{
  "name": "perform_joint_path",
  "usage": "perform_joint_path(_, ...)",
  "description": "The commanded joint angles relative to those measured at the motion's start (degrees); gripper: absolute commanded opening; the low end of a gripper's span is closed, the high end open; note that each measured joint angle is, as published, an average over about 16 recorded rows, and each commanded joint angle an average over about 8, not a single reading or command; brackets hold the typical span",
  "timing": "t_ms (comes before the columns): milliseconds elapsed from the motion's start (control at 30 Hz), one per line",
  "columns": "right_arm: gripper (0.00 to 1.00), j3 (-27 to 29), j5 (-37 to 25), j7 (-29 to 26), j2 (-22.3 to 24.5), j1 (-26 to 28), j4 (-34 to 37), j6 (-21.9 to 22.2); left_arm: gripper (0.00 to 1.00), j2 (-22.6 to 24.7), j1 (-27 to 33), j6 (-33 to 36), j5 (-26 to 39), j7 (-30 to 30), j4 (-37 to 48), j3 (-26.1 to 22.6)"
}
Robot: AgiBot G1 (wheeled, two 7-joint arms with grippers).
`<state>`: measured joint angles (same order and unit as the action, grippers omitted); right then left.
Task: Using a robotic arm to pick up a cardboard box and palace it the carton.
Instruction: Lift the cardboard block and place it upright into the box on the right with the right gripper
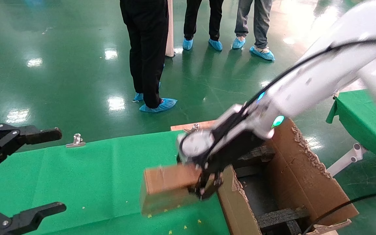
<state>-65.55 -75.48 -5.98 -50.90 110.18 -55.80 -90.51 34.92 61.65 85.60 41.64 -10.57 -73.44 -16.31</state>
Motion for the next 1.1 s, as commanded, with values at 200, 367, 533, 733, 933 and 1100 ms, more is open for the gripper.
perform_joint_path(200, 0.0, -1.22, 2.24, 0.88, 1.78, 7.48, 1.9, -0.62, 1.0, -0.01, 0.01, -0.01, -0.01, 0.01, 0.0, -0.02)
perform_joint_path(367, 0.0, -3.52, 4.59, 1.62, 3.07, 11.55, 3.28, -0.74, 1.0, -0.01, 0.01, -0.01, -0.03, 0.02, 0.01, -0.04)
perform_joint_path(533, 0.0, -6.61, 6.72, 2.56, 5.02, 14.82, 4.55, -0.8, 1.0, -0.02, 0.02, -0.02, -0.04, 0.03, 0.01, -0.06)
perform_joint_path(733, 0.0, -11.71, 8.73, 3.85, 10.47, 20.8, 5.77, -0.99, 1.0, -0.03, 0.02, -0.03, -0.05, 0.04, 0.01, -0.08)
perform_joint_path(933, 0.0, -19.51, 9.06, 4.77, 17.24, 28.39, 5.05, -1.29, 1.0, -0.04, 0.03, -0.04, -0.07, 0.05, 0.01, -0.11)
perform_joint_path(1100, 0.0, -27.57, 8.56, 3.96, 22.11, 33.38, 5.11, -1.27, 1.0, -0.05, 0.03, -0.05, -0.09, 0.07, 0.01, -0.13)
